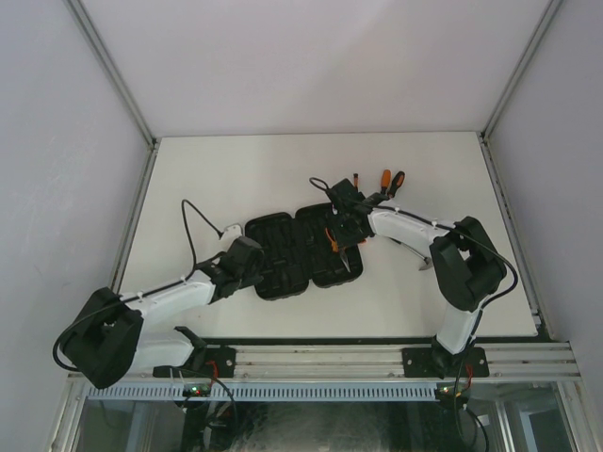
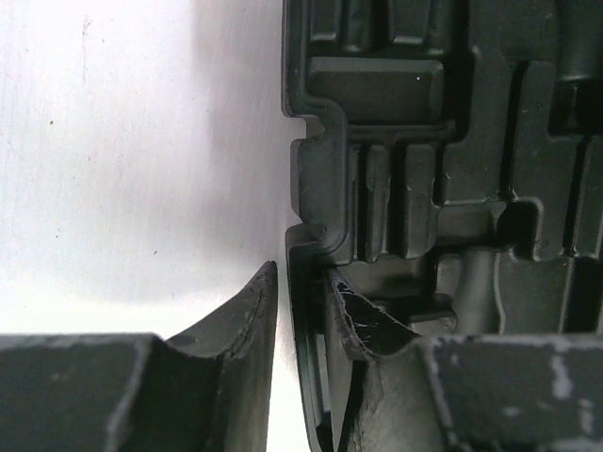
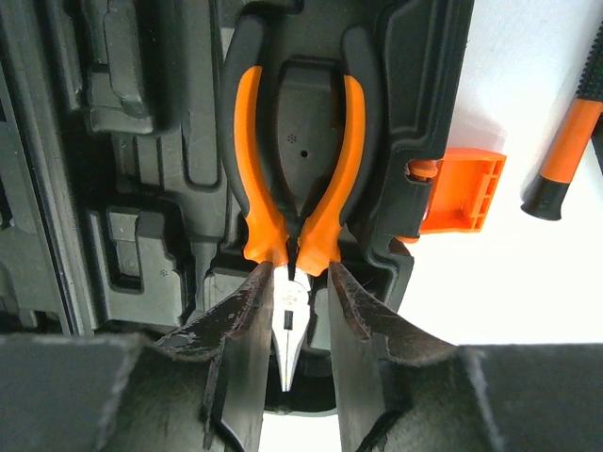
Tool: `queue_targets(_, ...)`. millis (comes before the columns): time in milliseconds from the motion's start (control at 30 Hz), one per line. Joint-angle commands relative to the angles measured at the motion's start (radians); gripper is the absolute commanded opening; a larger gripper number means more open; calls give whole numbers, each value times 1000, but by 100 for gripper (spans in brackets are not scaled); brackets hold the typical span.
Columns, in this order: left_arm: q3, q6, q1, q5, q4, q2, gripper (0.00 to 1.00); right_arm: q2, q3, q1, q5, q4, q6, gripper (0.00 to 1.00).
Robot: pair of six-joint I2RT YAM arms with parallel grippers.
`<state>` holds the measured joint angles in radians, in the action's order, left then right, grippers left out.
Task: Sort the tools into containers
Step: Adjust the pliers in the storage box.
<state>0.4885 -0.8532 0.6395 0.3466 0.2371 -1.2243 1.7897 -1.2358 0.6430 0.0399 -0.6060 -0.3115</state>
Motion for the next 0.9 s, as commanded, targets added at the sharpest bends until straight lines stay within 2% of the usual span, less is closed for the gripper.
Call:
queue_targets(0, 9, 12, 6, -14, -42, -17, 29, 5, 22, 2, -21, 18, -22, 28)
queue_targets(300, 4, 8, 6, -19, -47, -22, 27, 4, 55, 21, -4, 28, -33, 37)
queue_targets(633, -3, 7, 6, -14, -39, -1, 26, -142, 32, 12, 77, 56, -11, 54)
queue_targets(867, -4, 1, 6, -11, -41, -1, 26, -86, -12, -6, 70, 52, 1, 57)
